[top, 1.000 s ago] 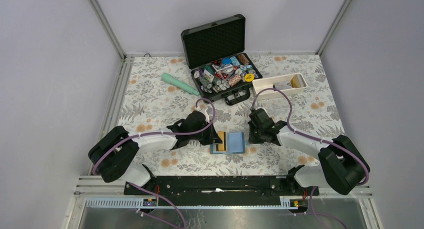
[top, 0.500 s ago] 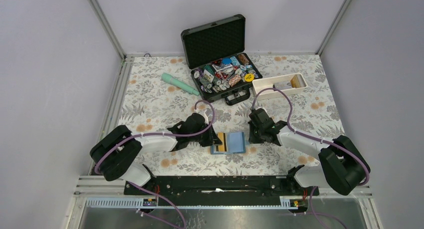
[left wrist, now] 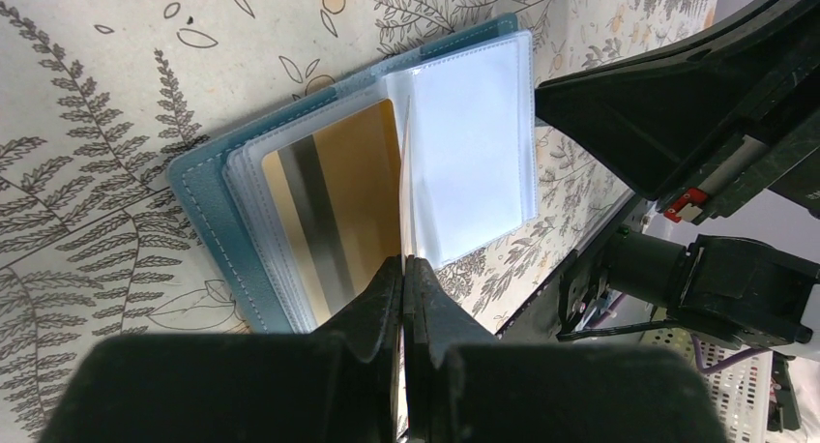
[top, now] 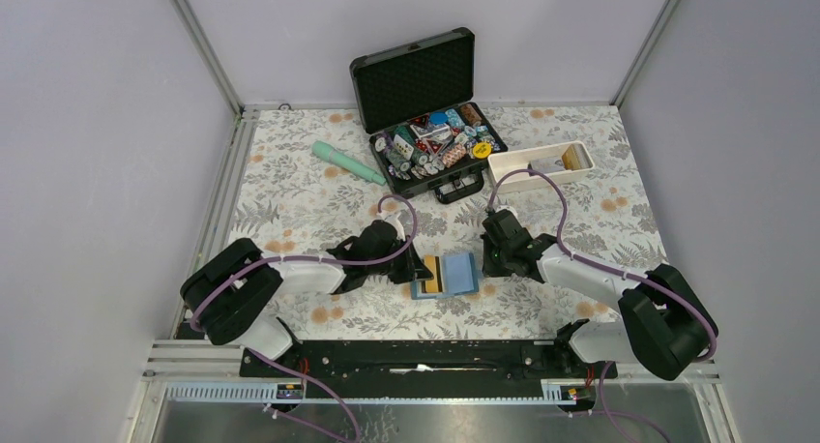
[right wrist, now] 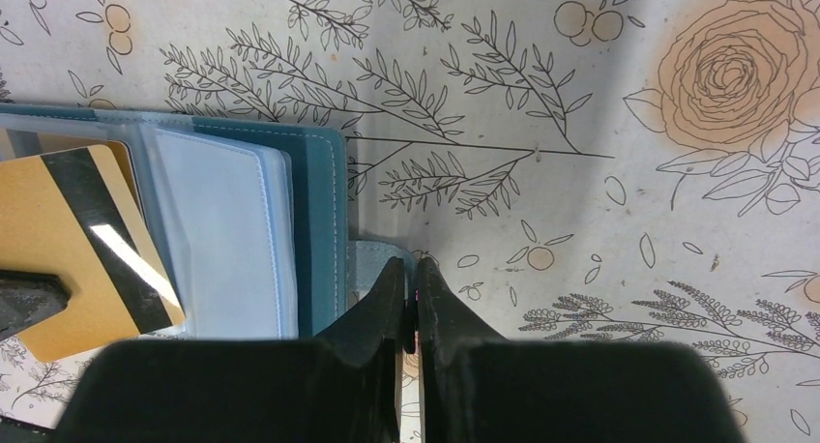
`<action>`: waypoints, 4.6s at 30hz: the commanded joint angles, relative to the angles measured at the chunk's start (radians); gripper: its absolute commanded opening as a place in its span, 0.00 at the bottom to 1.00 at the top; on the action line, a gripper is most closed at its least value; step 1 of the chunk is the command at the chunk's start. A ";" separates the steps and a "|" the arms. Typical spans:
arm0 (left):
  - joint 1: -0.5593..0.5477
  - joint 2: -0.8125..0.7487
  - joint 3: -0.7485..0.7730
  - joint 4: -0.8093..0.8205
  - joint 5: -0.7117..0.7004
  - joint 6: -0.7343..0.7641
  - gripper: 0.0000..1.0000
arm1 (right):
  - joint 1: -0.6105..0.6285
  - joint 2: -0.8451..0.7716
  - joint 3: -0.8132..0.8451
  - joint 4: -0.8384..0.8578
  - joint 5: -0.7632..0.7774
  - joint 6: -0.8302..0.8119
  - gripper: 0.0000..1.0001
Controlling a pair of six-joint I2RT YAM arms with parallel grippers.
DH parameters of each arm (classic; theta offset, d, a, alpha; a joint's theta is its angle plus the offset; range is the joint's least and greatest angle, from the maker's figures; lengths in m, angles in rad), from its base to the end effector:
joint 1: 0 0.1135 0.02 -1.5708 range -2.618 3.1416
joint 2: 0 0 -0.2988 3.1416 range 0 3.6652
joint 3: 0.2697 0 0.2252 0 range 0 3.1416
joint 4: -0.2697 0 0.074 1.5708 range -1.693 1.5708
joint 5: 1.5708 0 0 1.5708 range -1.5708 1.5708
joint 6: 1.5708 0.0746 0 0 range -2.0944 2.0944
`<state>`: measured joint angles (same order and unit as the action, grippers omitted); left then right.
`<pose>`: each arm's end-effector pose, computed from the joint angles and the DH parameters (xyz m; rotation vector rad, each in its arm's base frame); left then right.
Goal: Put the credit cards into the card holder
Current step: Insert the credit card into the card holder.
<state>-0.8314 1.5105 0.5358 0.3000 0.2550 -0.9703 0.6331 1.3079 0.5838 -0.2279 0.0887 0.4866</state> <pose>0.1799 -0.2252 0.1745 -0.0200 2.5351 -1.1548 0.1899 0.1312 0.1824 -0.1506 2.5470 0.3372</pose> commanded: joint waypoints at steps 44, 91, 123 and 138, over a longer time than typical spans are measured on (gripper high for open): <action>-0.003 0.016 -0.082 0.208 0.032 -0.167 0.00 | 0.010 -0.016 0.014 0.001 -0.012 0.006 0.00; -0.012 -0.026 -0.132 0.174 0.001 -0.196 0.00 | 0.009 -0.055 -0.042 0.013 -0.031 0.023 0.00; -0.009 0.024 -0.096 0.205 0.050 -0.122 0.00 | 0.008 -0.066 -0.042 -0.015 -0.042 0.020 0.11; -0.007 0.014 -0.090 0.176 0.055 -0.102 0.00 | 0.010 -0.212 -0.009 -0.021 -0.241 0.054 0.52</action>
<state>-0.8394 1.5387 0.4328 0.4736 0.3027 -1.1072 0.6342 1.1240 0.5747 -0.2970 -0.0383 0.5106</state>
